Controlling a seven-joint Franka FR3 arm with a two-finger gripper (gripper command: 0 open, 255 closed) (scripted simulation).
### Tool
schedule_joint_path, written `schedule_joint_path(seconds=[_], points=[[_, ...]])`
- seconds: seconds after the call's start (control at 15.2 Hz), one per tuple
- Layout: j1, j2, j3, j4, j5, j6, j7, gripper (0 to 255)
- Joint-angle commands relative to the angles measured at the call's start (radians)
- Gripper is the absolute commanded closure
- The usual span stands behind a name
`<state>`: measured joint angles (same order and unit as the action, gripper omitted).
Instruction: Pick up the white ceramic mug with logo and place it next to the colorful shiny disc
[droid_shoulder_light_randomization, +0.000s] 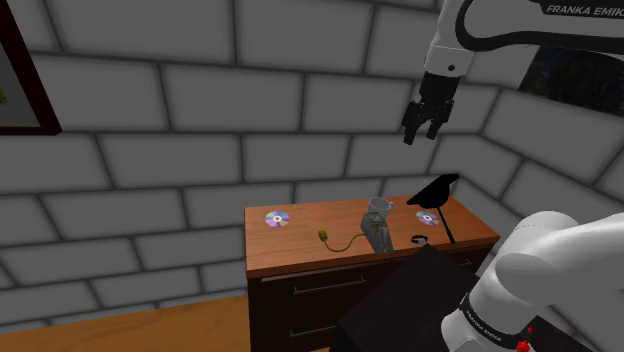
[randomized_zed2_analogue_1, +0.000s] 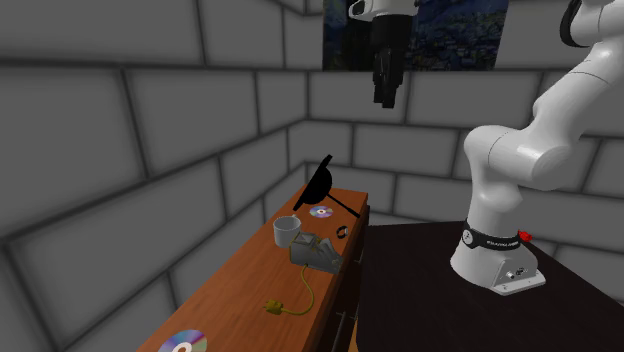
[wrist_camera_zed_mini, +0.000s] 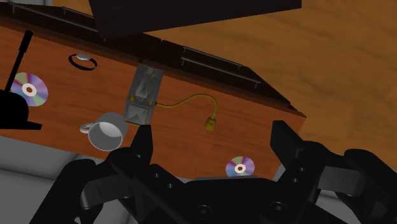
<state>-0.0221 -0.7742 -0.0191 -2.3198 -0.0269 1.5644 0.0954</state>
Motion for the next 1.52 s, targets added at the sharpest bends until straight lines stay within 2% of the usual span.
schedule_joint_path(seconds=[0.0,0.73,1.12,1.45], points=[[0.0,0.0,0.0,0.0,0.0,0.0,0.0,0],[-0.037,0.2,-0.117,-0.156,-0.073,0.35,-0.118,0],[-0.052,0.38,-0.181,-0.171,-0.092,0.544,-0.183,0],[-0.059,0.56,-0.231,-0.145,-0.081,0.694,-0.248,0]])
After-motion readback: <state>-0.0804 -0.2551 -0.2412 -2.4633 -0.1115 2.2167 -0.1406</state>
